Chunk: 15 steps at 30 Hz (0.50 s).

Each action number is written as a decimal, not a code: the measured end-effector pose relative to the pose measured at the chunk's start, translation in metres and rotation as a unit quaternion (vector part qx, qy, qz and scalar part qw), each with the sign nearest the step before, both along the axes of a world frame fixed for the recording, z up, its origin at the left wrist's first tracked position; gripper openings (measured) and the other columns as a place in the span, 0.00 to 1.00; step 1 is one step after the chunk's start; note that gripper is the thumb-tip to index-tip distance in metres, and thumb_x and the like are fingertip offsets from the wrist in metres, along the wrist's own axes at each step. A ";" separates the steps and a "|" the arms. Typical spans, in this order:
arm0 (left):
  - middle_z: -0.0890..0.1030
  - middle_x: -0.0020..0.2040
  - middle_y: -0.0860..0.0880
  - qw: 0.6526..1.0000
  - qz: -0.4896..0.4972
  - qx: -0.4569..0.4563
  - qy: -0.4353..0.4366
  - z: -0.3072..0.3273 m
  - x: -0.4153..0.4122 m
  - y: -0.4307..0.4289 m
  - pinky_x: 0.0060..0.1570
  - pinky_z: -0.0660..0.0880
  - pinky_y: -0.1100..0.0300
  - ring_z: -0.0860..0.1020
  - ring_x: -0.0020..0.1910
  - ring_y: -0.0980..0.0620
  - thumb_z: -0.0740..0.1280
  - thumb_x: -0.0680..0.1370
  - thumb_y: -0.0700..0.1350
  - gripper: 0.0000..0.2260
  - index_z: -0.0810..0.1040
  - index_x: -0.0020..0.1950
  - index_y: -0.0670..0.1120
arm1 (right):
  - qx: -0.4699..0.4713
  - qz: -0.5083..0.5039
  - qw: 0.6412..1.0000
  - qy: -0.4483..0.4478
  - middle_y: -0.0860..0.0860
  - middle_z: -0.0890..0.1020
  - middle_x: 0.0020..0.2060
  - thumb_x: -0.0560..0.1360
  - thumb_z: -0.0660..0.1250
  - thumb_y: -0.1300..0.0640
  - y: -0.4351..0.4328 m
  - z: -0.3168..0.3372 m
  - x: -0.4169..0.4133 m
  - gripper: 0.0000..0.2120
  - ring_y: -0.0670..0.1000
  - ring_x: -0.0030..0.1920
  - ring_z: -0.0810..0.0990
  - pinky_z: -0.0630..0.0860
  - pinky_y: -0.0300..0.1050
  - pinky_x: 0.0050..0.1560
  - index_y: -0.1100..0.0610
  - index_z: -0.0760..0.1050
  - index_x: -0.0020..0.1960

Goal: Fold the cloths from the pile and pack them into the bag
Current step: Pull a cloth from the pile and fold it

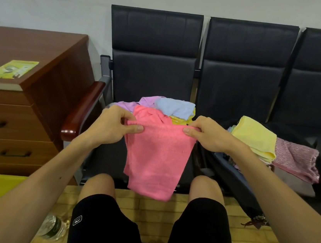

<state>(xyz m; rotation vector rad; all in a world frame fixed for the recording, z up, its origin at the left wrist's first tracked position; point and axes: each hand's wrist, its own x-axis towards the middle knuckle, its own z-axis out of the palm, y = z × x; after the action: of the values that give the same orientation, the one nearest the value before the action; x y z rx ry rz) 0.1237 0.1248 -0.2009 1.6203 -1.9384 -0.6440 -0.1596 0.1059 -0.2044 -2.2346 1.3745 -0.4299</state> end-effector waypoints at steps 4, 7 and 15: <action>0.83 0.40 0.45 1.000 -0.023 0.004 0.011 -0.006 -0.002 0.004 0.42 0.77 0.60 0.80 0.39 0.49 0.74 0.72 0.53 0.08 0.84 0.41 0.49 | 0.107 -0.009 0.992 -0.070 0.66 0.78 0.48 0.80 0.59 0.41 0.010 -0.021 -0.007 0.27 0.65 0.50 0.77 0.75 0.61 0.55 0.68 0.75 0.45; 0.81 0.41 0.41 0.997 -0.050 -0.008 0.060 -0.008 -0.004 0.007 0.41 0.71 0.71 0.76 0.42 0.52 0.73 0.74 0.49 0.10 0.84 0.43 0.41 | 0.178 -0.032 0.966 -0.185 0.59 0.81 0.43 0.82 0.59 0.48 0.019 -0.027 -0.010 0.23 0.55 0.47 0.80 0.76 0.49 0.58 0.69 0.77 0.51; 0.85 0.48 0.51 0.936 0.028 -0.007 0.350 -0.023 -0.030 0.000 0.53 0.78 0.59 0.82 0.49 0.55 0.66 0.80 0.52 0.13 0.83 0.53 0.44 | 0.311 -0.196 0.868 -0.333 0.52 0.85 0.53 0.67 0.75 0.38 0.068 -0.101 0.034 0.23 0.52 0.53 0.84 0.80 0.54 0.58 0.50 0.80 0.56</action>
<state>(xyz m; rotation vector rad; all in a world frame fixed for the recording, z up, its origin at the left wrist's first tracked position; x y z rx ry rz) 0.0938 0.1246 -0.2235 1.1953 -1.3596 -1.0130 -0.1257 0.1743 -0.3059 -1.1216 1.3120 -0.6928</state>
